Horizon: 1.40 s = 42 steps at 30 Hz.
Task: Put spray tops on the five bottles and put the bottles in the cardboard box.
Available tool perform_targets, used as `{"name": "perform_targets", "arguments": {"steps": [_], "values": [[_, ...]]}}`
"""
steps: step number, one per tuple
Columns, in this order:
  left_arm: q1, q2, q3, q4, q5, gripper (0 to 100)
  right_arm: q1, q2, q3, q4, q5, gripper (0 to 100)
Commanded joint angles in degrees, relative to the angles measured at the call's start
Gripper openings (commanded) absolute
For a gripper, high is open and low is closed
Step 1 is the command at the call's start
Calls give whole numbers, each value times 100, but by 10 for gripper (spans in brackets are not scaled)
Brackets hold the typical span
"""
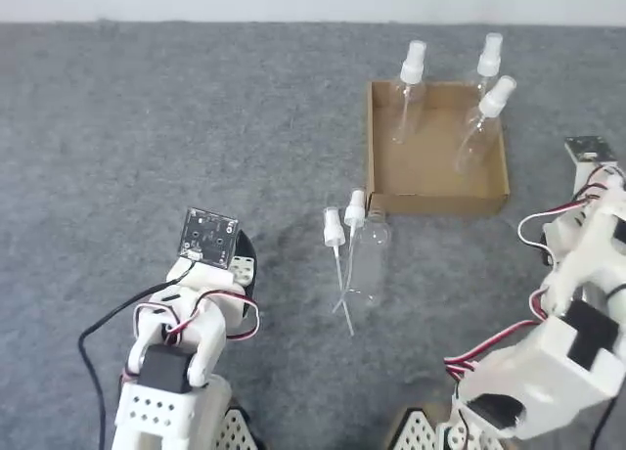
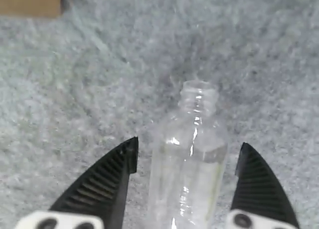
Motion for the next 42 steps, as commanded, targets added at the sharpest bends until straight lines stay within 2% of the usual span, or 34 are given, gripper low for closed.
{"name": "perform_targets", "arguments": {"steps": [1,7,12,18,27,35,42], "values": [[-26,-88,-40,-149,-44,12,-13,-66,-123,-101,-35,252],[-26,-88,-40,-149,-44,12,-13,-66,-123,-101,-35,251],[-26,-88,-40,-149,-44,12,-13,-66,-26,-347,-35,179],[-26,-88,-40,-149,-44,12,-22,-31,70,-365,-35,177],[-26,-88,-40,-141,-44,12,-13,119,123,-330,281,269],[-26,-88,-40,-141,-44,12,-13,171,149,-330,281,180],[-26,-35,-330,-62,-202,12,242,127,158,-321,281,42]]}}
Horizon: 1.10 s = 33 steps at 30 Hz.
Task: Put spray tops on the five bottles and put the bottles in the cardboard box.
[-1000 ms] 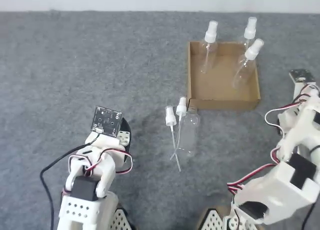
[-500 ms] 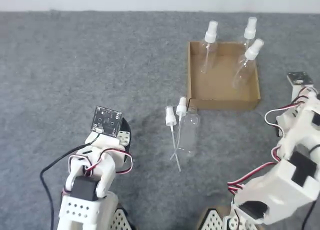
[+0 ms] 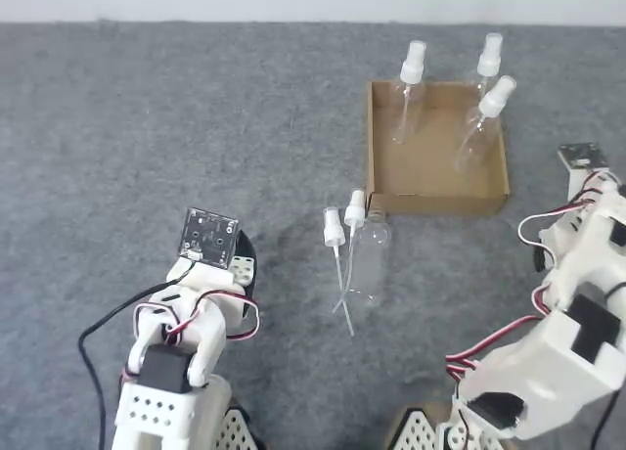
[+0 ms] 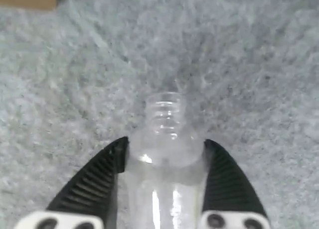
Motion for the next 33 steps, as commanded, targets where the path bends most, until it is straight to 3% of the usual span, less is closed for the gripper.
{"name": "perform_targets", "arguments": {"steps": [1,8,12,18,24,33], "values": [[-26,-26,-444,-53,-308,12,224,-110,-26,4,79,33],[123,651,-1305,369,-422,12,321,-127,-35,251,88,28],[492,2145,-2396,510,-826,13,303,-127,-35,224,88,28],[1020,4985,-4391,782,-712,17,277,-127,-35,215,88,31],[1301,7376,-5745,545,167,148,277,-119,-53,215,88,32],[1310,9811,-6862,-141,1011,155,295,-75,-35,215,492,32]]}}
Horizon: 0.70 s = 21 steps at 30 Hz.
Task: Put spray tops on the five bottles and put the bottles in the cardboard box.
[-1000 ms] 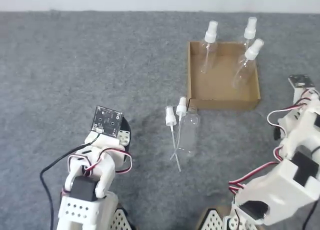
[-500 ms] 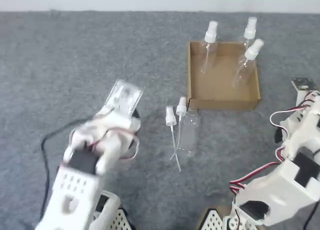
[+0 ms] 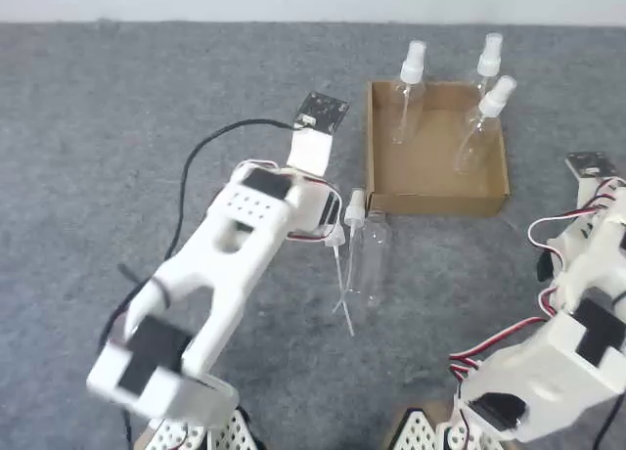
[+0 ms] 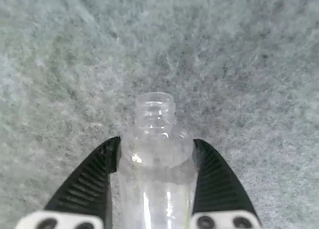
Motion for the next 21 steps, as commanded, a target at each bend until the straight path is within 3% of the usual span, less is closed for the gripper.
{"name": "perform_targets", "arguments": {"steps": [1,16,21], "values": [[53,765,-778,-220,422,156,48,-75,-35,31,132,32],[0,1767,-1068,70,457,144,31,-75,-35,31,132,32],[44,1767,-1068,299,431,13,31,-75,-35,40,132,32]]}}
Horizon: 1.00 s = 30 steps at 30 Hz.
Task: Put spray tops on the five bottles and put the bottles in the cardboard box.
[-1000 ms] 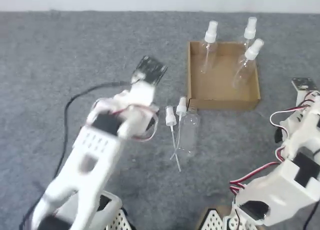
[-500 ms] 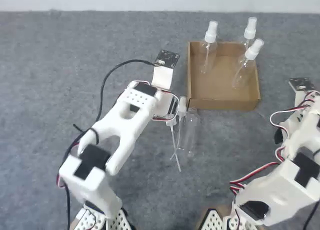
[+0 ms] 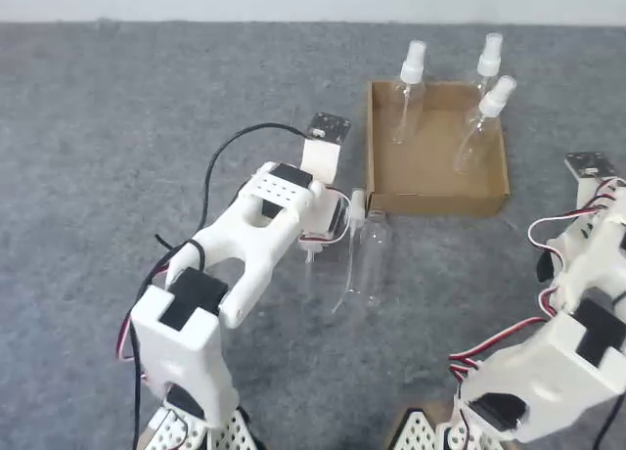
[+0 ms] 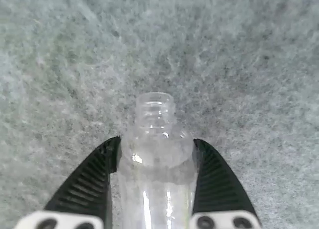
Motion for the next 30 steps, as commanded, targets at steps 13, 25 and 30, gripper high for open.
{"name": "perform_targets", "arguments": {"steps": [13,25,30], "values": [[-53,-2365,734,404,-246,9,40,-119,-35,75,105,32],[-1284,-5222,2923,-264,-703,9,-48,-136,-255,180,97,221],[-1336,-5574,3793,-1011,-677,9,-259,-136,-905,989,97,235]]}}
